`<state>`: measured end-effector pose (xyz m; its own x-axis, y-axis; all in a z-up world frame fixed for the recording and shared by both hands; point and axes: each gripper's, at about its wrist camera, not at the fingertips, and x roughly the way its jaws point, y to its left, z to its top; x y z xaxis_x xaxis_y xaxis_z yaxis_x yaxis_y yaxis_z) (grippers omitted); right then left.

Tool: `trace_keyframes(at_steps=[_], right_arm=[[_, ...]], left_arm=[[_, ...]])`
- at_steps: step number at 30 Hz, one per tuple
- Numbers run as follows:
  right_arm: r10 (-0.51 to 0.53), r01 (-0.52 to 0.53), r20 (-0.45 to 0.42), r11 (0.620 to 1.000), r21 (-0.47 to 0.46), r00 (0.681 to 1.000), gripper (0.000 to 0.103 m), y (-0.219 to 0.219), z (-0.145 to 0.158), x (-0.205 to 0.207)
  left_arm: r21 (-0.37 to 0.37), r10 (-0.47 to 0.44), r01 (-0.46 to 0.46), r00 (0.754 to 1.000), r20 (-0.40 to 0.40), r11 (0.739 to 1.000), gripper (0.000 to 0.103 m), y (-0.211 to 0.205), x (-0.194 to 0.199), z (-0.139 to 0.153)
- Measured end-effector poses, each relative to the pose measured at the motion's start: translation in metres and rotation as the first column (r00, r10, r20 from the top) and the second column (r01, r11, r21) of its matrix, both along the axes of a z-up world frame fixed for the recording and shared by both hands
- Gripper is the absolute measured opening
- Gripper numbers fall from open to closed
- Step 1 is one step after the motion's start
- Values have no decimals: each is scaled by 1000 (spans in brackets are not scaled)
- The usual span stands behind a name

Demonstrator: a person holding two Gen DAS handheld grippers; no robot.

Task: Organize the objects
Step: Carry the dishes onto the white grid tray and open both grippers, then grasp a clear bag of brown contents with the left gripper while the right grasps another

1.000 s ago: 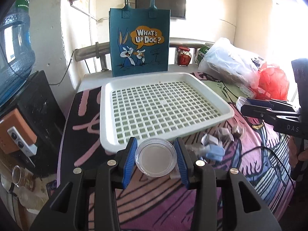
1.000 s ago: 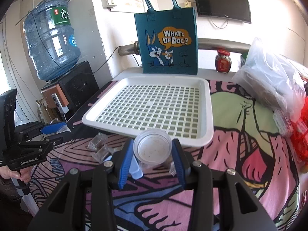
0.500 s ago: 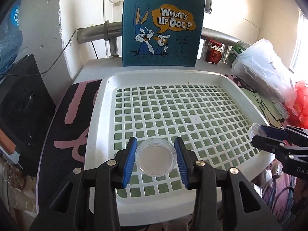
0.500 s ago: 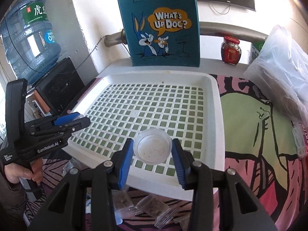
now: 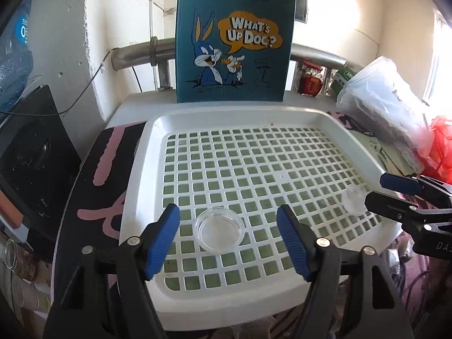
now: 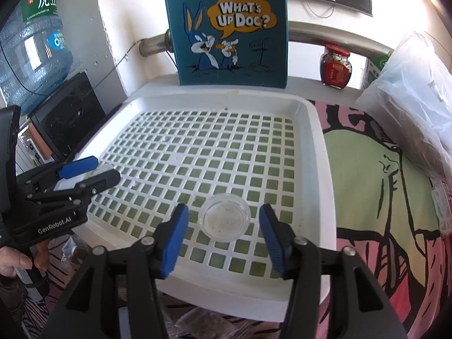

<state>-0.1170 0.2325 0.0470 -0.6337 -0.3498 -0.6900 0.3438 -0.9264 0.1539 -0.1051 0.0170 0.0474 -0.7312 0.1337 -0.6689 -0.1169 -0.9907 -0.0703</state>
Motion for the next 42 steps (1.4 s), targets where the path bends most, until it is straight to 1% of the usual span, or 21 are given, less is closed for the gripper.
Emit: trace_keyframes(at_steps=[1, 2, 3, 5, 7, 10, 12, 14, 17, 21, 25, 28, 31, 33, 34, 35, 36, 39, 40, 41, 42], right_arm=[[6, -6, -28, 1000, -27, 1000, 69, 4, 8, 7], [10, -13, -58, 999, -52, 998, 74, 8, 17, 15], [17, -23, -84, 997, -76, 996, 75, 11, 26, 24], [39, -56, -133, 990, -126, 990, 75, 19, 41, 42], [52, -78, -180, 987, -140, 982, 76, 24, 54, 62], [31, -63, -219, 988, -138, 975, 76, 30, 64, 85], [4, -35, -228, 991, -133, 974, 76, 34, 65, 95], [-29, 1, -222, 992, -123, 975, 76, 40, 61, 103], [-51, 35, -194, 996, -81, 980, 76, 44, 46, 108], [-56, 55, -117, 998, -12, 992, 75, 46, 18, 105], [-69, 71, -51, 996, 49, 996, 71, 46, -1, 98], [-72, 74, -26, 993, 88, 997, 67, 46, -10, 95], [-86, 87, -8, 991, 101, 996, 66, 49, -15, 93], [-94, 92, 10, 990, 105, 996, 63, 50, -19, 90], [-95, 92, 20, 990, 106, 995, 61, 50, -21, 89], [-96, 92, 29, 990, 109, 995, 60, 51, -23, 88], [-96, 91, 37, 989, 113, 995, 59, 50, -25, 87], [-96, 88, 60, 988, 125, 994, 50, 49, -32, 85], [-93, 84, 71, 989, 126, 993, 42, 49, -35, 84], [-93, 83, 78, 988, 127, 993, 39, 49, -37, 84], [-91, 82, 73, 989, 126, 993, 39, 49, -36, 85]], left_arm=[[27, 1, 0, 1000, -22, 1000, 81, -3, 8, 8], [57, 2, 1, 999, -44, 998, 88, -8, 15, 15], [81, 7, -2, 998, -67, 997, 94, -12, 22, 22], [118, 41, -27, 992, -116, 993, 94, -21, 37, 33], [150, 46, -22, 986, -159, 989, 94, -28, 52, 38], [135, 47, -25, 986, -163, 991, 95, -31, 67, 37], [126, 67, -49, 987, -144, 991, 95, -35, 75, 30], [131, 87, -71, 988, -126, 989, 95, -38, 85, 21], [111, 78, -66, 991, -109, 992, 95, -37, 96, 9], [27, 37, -34, 993, -114, 999, 95, -26, 103, 2], [5, 19, -19, 996, -83, 1000, 95, -22, 99, -5], [-8, 29, -29, 999, -36, 1000, 94, -22, 92, -12], [-8, 41, -41, 999, -2, 999, 87, -25, 88, -17], [-18, 38, -37, 999, 31, 999, 74, -23, 84, -21], [-16, 31, -30, 998, 52, 999, 70, -22, 82, -24], [-15, 24, -23, 997, 73, 1000, 62, -22, 79, -27], [-11, 16, -15, 996, 89, 1000, 58, -21, 77, -29], [-2, -2, 2, 995, 101, 1000, 57, -19, 76, -31], [-4, -6, 7, 995, 101, 1000, 57, -18, 76, -31], [-7, -12, 13, 995, 99, 1000, 55, -16, 77, -31], [-6, -21, 22, 995, 99, 1000, 50, -15, 77, -31]])
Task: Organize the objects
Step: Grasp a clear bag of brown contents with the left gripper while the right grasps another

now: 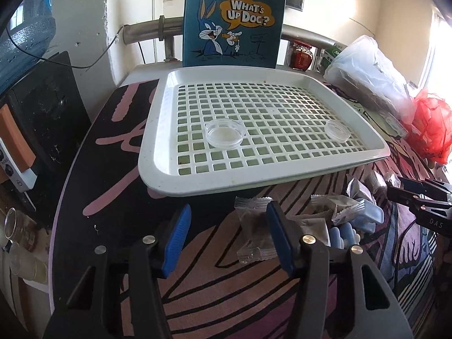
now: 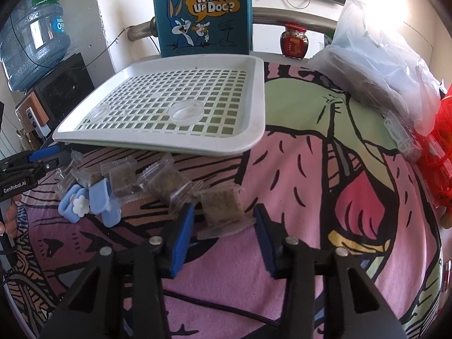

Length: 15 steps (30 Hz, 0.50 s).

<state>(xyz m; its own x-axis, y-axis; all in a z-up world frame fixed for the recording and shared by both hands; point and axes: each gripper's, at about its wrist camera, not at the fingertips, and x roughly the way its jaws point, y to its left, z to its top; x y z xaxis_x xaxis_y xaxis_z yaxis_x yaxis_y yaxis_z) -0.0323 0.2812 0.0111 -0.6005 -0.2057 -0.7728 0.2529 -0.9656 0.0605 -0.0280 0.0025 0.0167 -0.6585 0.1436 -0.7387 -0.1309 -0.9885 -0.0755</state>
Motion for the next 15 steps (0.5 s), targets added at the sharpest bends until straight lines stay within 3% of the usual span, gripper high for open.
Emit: trace_keyframes(at_steps=[3, 11, 13, 15], right_arm=[[8, -8, -3, 1000, -3, 1000, 38, -2, 1, 2], [23, -24, -22, 999, -29, 999, 38, -3, 5, 5], [29, -30, -34, 999, -36, 999, 38, -3, 6, 7], [34, -36, -46, 999, -39, 998, 38, -4, 8, 8]], left_arm=[[11, -29, 29, 1000, 0, 1000, 43, 4, 1, 1], [25, -80, 79, 996, 39, 997, 41, 13, -1, -4], [44, -96, 94, 994, 42, 995, 23, 13, 0, -5], [28, -98, 98, 995, 32, 995, 22, 16, 2, -4]])
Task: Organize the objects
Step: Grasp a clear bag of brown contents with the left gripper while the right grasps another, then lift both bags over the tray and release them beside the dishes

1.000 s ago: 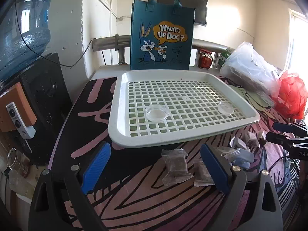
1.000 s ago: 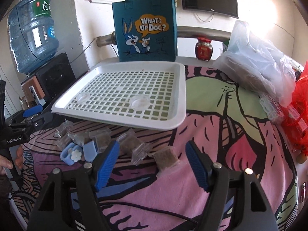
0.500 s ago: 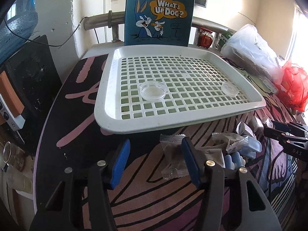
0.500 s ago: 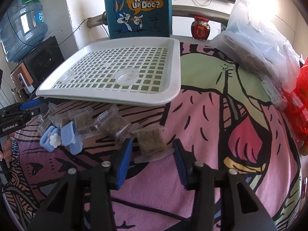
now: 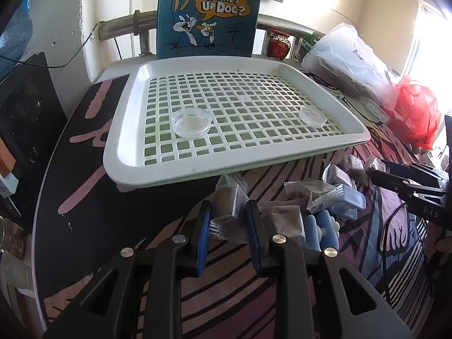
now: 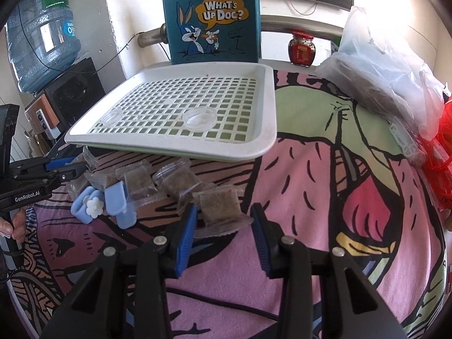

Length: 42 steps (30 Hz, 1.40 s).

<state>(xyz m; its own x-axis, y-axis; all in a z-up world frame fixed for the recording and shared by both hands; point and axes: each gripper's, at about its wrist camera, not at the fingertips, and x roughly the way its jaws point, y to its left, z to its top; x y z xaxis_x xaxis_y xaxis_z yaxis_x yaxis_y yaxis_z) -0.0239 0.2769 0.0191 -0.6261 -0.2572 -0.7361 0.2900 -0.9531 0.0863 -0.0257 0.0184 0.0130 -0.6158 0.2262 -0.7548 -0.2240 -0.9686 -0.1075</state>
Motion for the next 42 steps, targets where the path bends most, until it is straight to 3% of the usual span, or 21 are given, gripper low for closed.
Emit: trace_keyframes(at_steps=[8, 18, 42], right_arm=[[16, -21, -108, 999, -42, 994, 38, -2, 22, 16], [97, -113, -163, 990, -89, 982, 38, -30, 34, 20], [99, -120, -190, 987, -103, 977, 38, -33, 25, 25]], left_arm=[[9, -22, 23, 998, -66, 1000, 16, 0, 22, 12], [-25, -55, 51, 968, -246, 998, 16, 13, 42, 39], [-22, -49, 45, 973, -224, 999, 16, 16, 38, 30]])
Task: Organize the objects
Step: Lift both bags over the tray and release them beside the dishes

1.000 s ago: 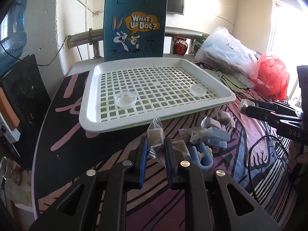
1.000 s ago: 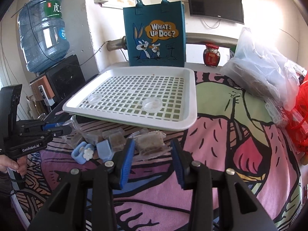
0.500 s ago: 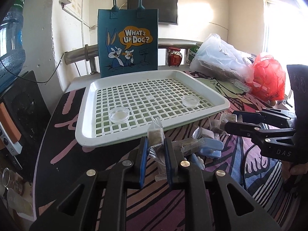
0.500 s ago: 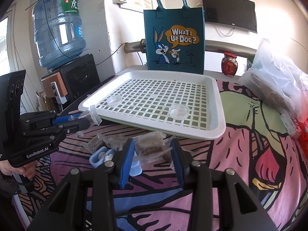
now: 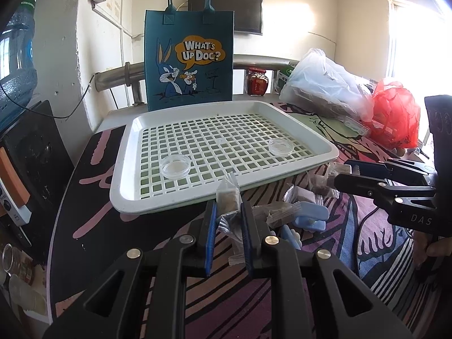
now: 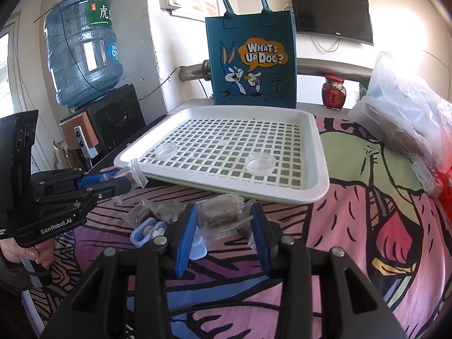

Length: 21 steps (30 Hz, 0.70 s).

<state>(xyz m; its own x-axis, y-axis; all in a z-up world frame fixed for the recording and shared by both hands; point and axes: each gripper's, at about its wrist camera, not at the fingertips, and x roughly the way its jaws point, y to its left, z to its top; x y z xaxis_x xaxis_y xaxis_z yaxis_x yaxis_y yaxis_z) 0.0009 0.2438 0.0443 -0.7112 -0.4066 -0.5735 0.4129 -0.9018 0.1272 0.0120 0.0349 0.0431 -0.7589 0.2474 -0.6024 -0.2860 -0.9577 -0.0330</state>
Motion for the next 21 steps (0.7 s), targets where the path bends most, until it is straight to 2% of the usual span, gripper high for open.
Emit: trace_keyframes(at_steps=[21], right_arm=[[1, -1, 4, 1000, 5, 1000, 38, -2, -1, -2]], left_arm=[[-1, 1, -1, 1000, 20, 1000, 16, 0, -4, -2]])
